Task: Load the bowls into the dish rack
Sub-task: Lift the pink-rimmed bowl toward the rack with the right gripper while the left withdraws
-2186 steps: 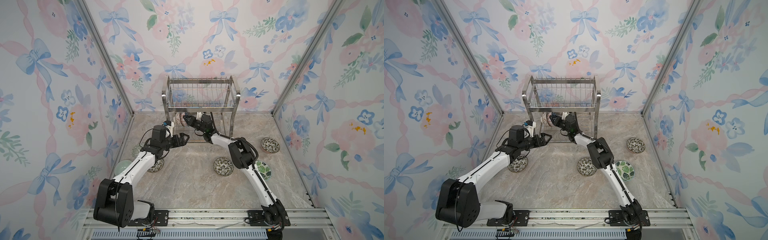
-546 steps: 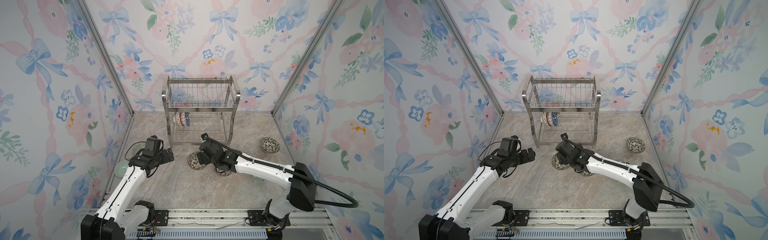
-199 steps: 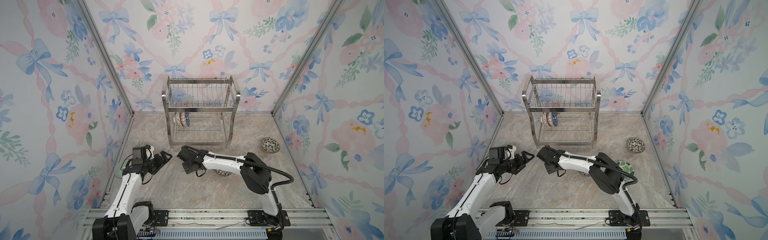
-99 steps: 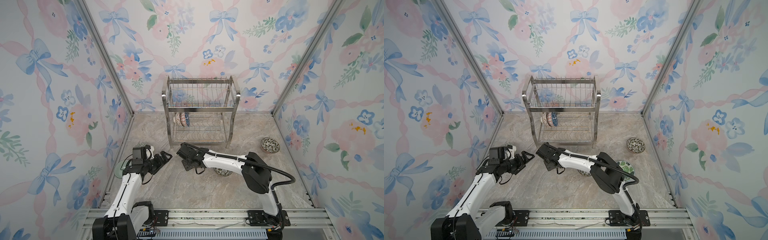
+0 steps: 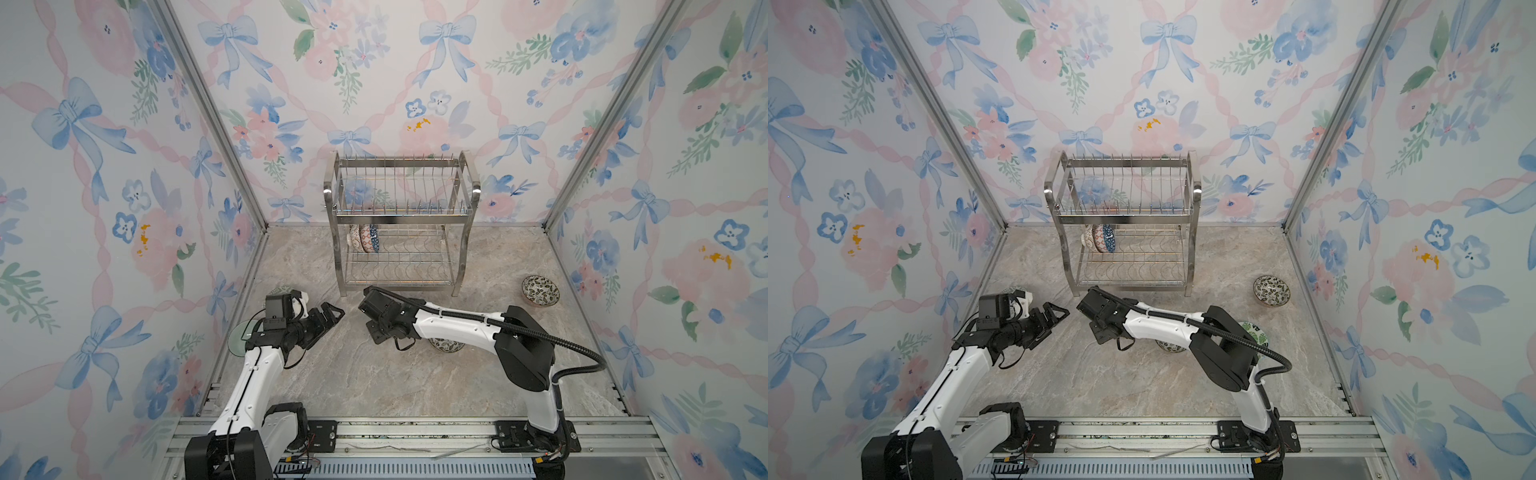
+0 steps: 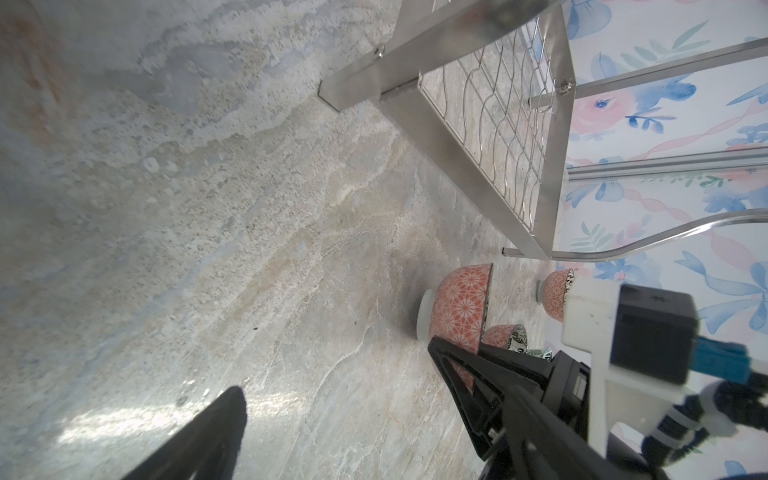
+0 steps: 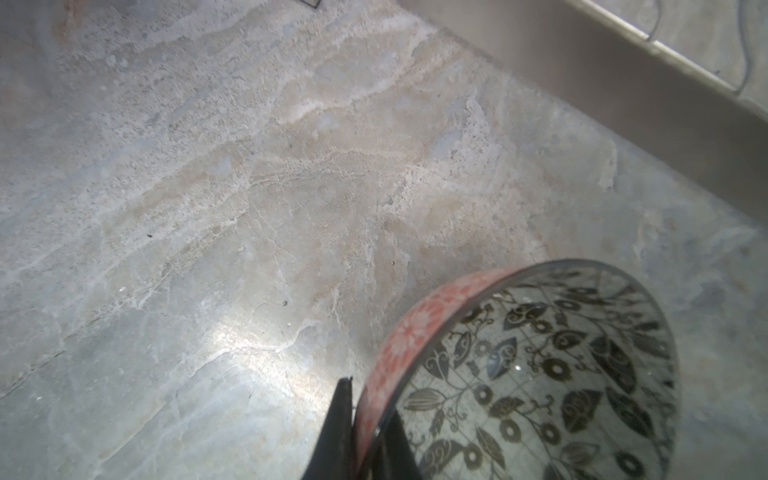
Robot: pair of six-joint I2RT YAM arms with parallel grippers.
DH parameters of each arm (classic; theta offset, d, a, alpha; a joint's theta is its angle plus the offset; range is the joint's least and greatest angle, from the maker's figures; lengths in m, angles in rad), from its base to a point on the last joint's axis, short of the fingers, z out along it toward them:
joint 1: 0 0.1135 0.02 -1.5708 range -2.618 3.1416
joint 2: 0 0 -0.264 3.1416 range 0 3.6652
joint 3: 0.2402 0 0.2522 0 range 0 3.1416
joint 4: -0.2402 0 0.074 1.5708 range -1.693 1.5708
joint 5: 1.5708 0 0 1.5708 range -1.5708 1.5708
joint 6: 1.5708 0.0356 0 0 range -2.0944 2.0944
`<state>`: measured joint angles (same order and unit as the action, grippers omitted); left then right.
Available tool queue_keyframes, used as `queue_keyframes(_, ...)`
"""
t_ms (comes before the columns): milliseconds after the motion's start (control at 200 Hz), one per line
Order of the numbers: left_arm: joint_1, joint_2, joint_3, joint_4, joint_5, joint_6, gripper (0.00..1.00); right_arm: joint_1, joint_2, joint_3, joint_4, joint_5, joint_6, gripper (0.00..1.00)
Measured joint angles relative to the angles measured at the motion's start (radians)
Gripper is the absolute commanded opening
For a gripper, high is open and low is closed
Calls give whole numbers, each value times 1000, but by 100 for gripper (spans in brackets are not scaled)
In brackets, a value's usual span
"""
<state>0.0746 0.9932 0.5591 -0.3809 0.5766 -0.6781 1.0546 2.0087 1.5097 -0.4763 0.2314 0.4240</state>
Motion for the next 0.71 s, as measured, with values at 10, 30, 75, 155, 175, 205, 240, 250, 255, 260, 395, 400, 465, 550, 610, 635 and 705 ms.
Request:
queue_keyframes(10, -5, -1, 0, 0, -3, 0, 98, 0, -2, -2, 2, 0, -1, 0)
queue_keyframes(30, -15, -2, 0, 2, -5, 0, 98, 0, -9, -5, 8, 1, -3, 0)
queue_keyframes(75, -42, -2, 3, 2, -19, 1, 98, 0, -22, -8, 15, 2, -10, 0)
queue_keyframes(155, -85, -2, 14, 2, -42, 4, 98, 0, -43, -9, 38, 7, -26, 0)
queue_keyframes(175, -93, -2, 17, 2, -45, 4, 98, 0, -48, -10, 46, 11, -31, 0)
queue_keyframes(205, -103, -2, 24, 2, -49, 5, 98, 0, -57, -13, 59, 17, -38, 0)
queue_keyframes(240, -109, -2, 31, 2, -50, 6, 98, 0, -71, -21, 74, 27, -46, 0)
queue_keyframes(250, -110, -2, 33, 2, -50, 7, 98, 0, -74, -24, 79, 29, -49, 0)
queue_keyframes(255, -110, -2, 34, 2, -51, 7, 98, 0, -76, -26, 80, 29, -50, 0)
queue_keyframes(260, -110, -2, 35, 2, -51, 8, 98, 0, -80, -28, 85, 32, -52, 0)
queue_keyframes(395, -114, -2, 55, 15, -49, 23, 98, 0, -148, -77, 143, 68, -90, 0)
queue_keyframes(400, -114, -2, 56, 15, -48, 24, 98, -1, -152, -80, 148, 70, -90, 0)
queue_keyframes(465, -114, -2, 63, 18, -39, 33, 98, -6, -185, -104, 186, 76, -104, 0)
queue_keyframes(550, -114, -2, 73, 24, -19, 47, 98, -31, -215, -122, 240, 58, -114, 0)
queue_keyframes(610, -115, -2, 74, 42, 4, 50, 98, -68, -226, -131, 283, 15, -113, 0)
queue_keyframes(635, -116, -2, 74, 49, 14, 50, 98, -87, -230, -135, 305, -6, -109, 0)
queue_keyframes(705, -121, -2, 74, 70, 40, 53, 98, -149, -234, -153, 370, -76, -85, 0)
